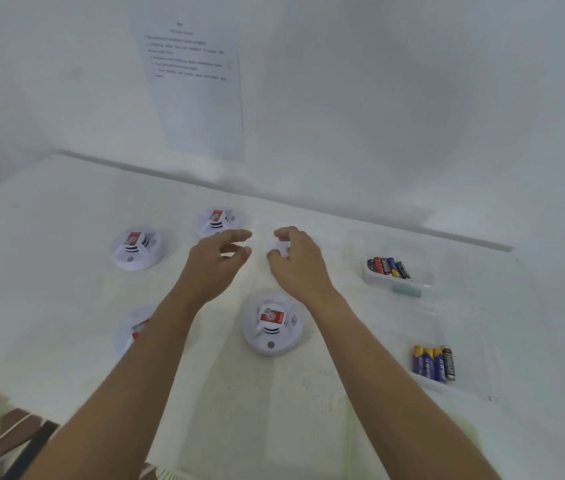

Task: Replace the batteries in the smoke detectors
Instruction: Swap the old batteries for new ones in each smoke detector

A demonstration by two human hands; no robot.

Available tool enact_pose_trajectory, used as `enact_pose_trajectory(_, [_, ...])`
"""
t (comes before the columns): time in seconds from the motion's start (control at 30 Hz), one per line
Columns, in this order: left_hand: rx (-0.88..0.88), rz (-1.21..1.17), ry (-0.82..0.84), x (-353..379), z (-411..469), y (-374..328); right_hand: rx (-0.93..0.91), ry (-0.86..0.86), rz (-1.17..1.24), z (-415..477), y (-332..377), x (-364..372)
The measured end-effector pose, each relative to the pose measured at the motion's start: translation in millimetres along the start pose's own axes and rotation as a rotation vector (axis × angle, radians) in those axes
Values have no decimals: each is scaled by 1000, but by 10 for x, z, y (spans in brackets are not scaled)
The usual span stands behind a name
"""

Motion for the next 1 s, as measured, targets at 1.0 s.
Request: enact_pose_trajectory(1.0, [-92,717,-218,-1513,-799,1588,-481,530,-499,-960,439,1592])
Point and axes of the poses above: each hand's wrist, its own z-axis towards the middle knuckle, its own x-axis out of the palm, y = z × x, the point moved 3 cm from there along z, towards the middle knuckle, and after that the axes turned 15 degrees about -y, right-handed, at the moved point
